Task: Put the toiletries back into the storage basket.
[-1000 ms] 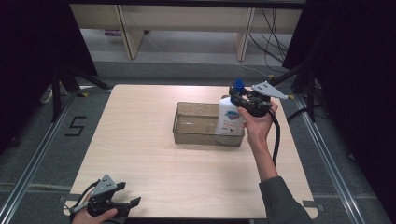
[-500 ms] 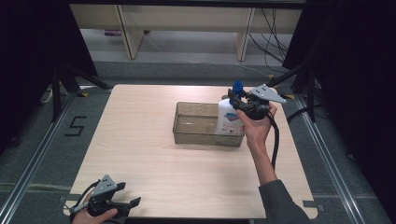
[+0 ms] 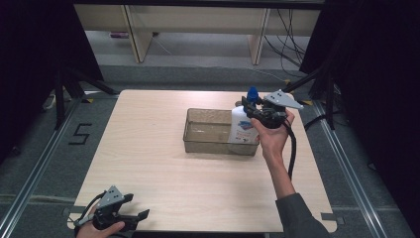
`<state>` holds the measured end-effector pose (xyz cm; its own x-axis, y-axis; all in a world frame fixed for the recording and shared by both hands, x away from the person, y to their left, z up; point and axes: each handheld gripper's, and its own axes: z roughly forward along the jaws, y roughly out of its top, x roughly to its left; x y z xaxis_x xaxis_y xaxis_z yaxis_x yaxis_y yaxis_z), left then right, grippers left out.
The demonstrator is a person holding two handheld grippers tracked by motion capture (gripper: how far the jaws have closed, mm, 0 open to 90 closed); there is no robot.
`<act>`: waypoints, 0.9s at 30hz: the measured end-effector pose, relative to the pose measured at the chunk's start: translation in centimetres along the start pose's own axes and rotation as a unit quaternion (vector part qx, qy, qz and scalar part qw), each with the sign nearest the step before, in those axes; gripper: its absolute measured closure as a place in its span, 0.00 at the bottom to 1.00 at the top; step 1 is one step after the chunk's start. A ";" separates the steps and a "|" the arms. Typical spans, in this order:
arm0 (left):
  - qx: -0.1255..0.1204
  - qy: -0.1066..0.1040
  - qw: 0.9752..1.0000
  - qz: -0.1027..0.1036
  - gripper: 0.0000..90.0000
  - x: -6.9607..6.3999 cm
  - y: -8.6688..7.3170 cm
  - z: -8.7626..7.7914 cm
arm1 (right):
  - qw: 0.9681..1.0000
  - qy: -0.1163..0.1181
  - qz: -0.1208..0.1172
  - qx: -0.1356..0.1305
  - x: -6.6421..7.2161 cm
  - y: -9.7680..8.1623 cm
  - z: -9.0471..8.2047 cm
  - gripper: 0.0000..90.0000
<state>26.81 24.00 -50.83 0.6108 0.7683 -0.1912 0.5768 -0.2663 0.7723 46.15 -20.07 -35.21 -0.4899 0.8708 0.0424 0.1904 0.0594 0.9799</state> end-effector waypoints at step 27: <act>0.002 0.002 1.000 0.001 0.17 0.0 0.0 0.0 | 0.999 0.001 0.047 -0.023 -0.5 -0.5 -1.7 0.43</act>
<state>26.82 24.00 -50.79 0.6103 0.7696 -0.1879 0.5772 -0.2695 0.7708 44.88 -21.39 -35.37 -0.4734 0.8706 0.1339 0.1960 -0.0441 0.9796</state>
